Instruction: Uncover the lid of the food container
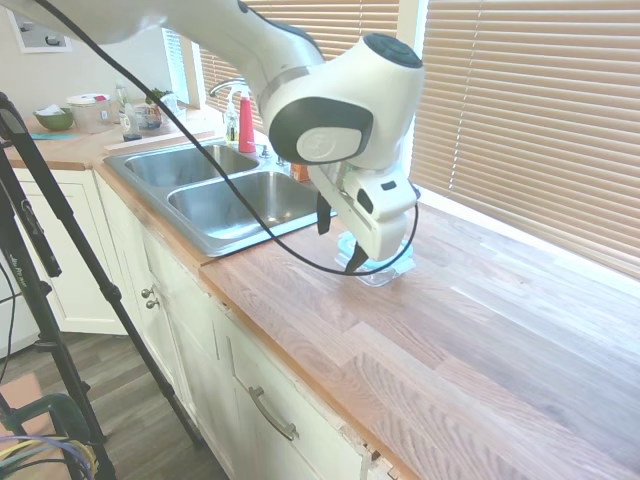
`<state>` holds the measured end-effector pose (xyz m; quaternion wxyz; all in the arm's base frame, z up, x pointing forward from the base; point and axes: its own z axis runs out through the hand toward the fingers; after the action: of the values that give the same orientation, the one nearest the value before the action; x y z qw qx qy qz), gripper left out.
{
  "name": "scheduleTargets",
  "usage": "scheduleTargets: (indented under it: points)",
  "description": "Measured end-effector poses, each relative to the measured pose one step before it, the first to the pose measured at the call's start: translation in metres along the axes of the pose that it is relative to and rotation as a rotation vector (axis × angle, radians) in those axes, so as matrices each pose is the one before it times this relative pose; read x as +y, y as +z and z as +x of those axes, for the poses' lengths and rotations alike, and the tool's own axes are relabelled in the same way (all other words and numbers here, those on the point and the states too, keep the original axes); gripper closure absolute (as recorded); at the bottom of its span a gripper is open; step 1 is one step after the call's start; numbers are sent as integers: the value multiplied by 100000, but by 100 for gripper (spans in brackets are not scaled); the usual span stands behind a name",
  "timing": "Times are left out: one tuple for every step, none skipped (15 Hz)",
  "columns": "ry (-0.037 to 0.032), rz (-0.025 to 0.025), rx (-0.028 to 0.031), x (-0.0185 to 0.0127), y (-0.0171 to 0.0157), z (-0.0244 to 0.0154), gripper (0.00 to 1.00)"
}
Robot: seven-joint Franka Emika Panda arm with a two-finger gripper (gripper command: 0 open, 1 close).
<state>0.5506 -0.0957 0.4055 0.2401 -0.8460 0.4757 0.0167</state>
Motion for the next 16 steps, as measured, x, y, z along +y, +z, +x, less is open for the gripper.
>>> scheduleTargets:
  points:
    - [878, 2727, -2878, -89, 196, 1397, 0]
    - [865, 2695, -2816, -55, 457, 1444, 0]
    - [763, 2799, -2417, 76, 610, 1432, 0]
    - [606, 3015, -2140, 107, 707, 1507, 0]
    - [373, 2503, -2005, 232, 591, 1469, 0]
    - [296, 2015, -1931, 286, 392, 1275, 0]
    - [266, 1660, -1489, 245, 144, 1153, 0]
    - [455, 1548, -1225, 163, -108, 1001, 0]
    - [708, 2145, -1493, -48, -157, 857, 0]
    - [670, 2139, -1560, -60, -16, 724, 0]
    - [550, 1594, -1366, -73, 158, 659, 0]
    - [309, 1392, -1239, -114, 310, 614, 0]
    - [-221, 1152, -1293, -154, 429, 576, 0]
    - [-12, 839, -883, -86, 434, 606, 0]
    - [-116, 836, -789, -77, 430, 590, 0]
    - [-329, 746, -493, -97, 308, 558, 0]
